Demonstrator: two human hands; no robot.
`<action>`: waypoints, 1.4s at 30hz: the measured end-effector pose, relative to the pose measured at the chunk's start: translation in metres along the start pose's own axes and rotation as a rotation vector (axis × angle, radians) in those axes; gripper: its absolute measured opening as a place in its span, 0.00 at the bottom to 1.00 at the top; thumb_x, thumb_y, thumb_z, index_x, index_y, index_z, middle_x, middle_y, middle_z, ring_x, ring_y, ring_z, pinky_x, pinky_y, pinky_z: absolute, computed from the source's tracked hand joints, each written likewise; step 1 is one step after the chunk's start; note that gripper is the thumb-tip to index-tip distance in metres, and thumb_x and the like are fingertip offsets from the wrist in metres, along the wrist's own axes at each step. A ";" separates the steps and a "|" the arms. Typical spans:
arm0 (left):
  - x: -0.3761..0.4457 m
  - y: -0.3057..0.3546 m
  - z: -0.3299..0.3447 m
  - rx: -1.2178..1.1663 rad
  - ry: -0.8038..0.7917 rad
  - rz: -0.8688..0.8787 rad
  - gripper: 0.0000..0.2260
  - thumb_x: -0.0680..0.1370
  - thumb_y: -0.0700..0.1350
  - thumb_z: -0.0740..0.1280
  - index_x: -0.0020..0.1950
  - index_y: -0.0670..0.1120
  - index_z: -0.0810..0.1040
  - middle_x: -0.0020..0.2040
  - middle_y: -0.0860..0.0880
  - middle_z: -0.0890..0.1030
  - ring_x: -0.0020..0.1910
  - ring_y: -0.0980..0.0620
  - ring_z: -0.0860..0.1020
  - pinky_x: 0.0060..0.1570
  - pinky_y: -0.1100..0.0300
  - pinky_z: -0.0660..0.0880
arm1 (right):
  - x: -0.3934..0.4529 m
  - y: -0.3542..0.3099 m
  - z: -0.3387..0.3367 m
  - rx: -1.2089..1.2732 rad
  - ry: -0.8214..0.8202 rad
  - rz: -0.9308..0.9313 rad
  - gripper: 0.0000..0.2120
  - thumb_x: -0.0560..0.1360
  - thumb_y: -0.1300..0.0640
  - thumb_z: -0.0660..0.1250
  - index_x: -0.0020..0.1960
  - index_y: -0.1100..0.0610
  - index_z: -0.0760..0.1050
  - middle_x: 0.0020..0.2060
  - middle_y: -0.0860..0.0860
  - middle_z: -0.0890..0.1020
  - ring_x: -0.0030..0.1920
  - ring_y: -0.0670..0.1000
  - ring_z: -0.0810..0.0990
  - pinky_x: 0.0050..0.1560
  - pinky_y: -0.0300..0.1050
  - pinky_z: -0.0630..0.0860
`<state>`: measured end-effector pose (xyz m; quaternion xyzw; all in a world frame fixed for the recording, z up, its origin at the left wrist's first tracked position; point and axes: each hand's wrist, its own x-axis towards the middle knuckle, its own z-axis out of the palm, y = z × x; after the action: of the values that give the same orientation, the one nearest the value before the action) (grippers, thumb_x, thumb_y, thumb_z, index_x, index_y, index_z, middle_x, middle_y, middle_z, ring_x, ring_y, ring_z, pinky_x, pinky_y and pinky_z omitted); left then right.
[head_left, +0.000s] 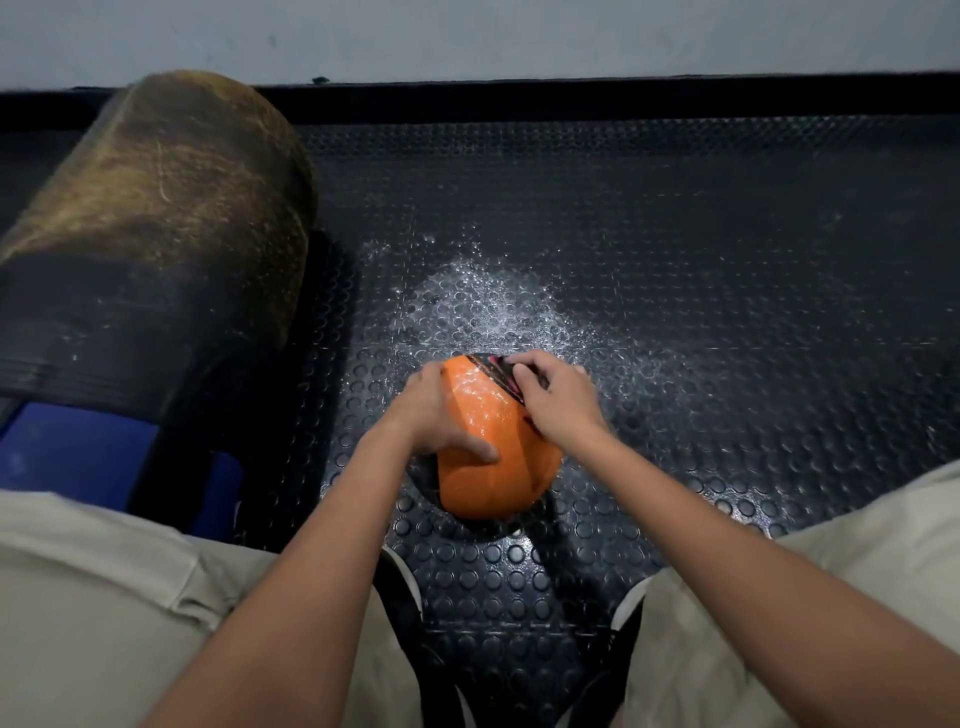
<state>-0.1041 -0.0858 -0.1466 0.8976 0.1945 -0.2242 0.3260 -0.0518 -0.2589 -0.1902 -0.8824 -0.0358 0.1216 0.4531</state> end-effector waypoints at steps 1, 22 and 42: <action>0.000 -0.001 -0.001 0.003 0.000 0.004 0.65 0.49 0.58 0.86 0.79 0.49 0.56 0.76 0.47 0.64 0.73 0.44 0.67 0.71 0.44 0.68 | 0.000 0.003 0.001 -0.015 -0.014 -0.013 0.11 0.83 0.49 0.61 0.60 0.40 0.79 0.54 0.47 0.80 0.59 0.48 0.69 0.54 0.44 0.68; -0.007 0.011 -0.011 0.017 -0.048 -0.049 0.58 0.57 0.48 0.86 0.80 0.64 0.57 0.75 0.43 0.57 0.75 0.35 0.59 0.71 0.34 0.64 | 0.002 0.014 0.001 0.052 0.091 0.128 0.07 0.82 0.52 0.63 0.56 0.43 0.78 0.53 0.47 0.81 0.55 0.50 0.78 0.54 0.48 0.77; -0.012 0.008 -0.017 -0.029 -0.151 0.008 0.56 0.60 0.36 0.83 0.78 0.63 0.58 0.75 0.45 0.55 0.72 0.34 0.62 0.67 0.34 0.70 | 0.000 0.021 0.006 0.074 0.078 0.099 0.08 0.82 0.51 0.63 0.57 0.42 0.79 0.52 0.51 0.80 0.48 0.47 0.77 0.44 0.44 0.76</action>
<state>-0.1053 -0.0826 -0.1242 0.8740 0.1688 -0.2871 0.3538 -0.0547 -0.2661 -0.2103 -0.8698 0.0304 0.1105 0.4800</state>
